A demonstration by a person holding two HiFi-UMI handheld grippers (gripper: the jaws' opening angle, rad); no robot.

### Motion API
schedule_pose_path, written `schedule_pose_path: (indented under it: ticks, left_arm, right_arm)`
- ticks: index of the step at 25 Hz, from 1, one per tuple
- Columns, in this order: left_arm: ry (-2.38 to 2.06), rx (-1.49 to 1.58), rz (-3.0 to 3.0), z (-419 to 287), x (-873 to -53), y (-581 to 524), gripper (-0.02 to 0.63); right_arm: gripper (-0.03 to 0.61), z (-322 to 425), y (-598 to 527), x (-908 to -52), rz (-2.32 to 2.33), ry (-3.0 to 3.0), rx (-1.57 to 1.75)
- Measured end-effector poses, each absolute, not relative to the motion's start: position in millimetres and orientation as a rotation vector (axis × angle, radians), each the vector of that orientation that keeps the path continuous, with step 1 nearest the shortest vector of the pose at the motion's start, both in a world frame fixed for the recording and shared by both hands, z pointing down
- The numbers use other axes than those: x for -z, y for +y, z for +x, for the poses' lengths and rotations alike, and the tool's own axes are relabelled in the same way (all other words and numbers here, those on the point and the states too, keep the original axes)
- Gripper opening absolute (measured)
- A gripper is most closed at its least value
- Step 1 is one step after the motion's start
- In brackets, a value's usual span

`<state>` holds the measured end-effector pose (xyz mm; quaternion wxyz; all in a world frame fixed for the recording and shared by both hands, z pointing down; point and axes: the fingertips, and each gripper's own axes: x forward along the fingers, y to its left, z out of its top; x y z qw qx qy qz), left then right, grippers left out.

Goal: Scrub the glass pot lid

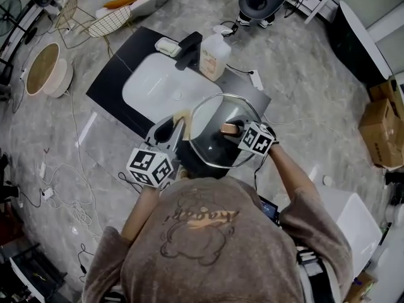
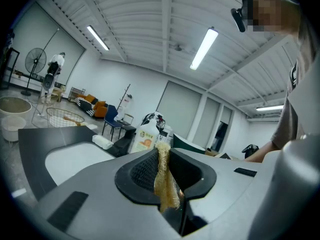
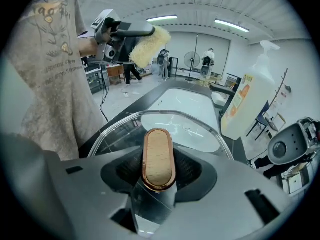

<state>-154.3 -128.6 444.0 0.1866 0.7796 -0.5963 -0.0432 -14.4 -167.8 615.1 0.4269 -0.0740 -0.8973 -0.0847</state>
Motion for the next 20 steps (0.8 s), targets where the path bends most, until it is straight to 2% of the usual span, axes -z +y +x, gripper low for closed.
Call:
schedule_pose_path:
  ticks: [10, 20]
  left_arm:
    - [-1.622, 0.126, 2.255, -144, -438, -139, 0.074]
    - [-1.618, 0.153, 2.277, -150, -428, -150, 0.074]
  right_arm:
    - [0.174, 18, -164, -554, 0.004, -2.336, 0.131]
    - [0.175, 54, -180, -507, 0.412, -2.634, -0.292]
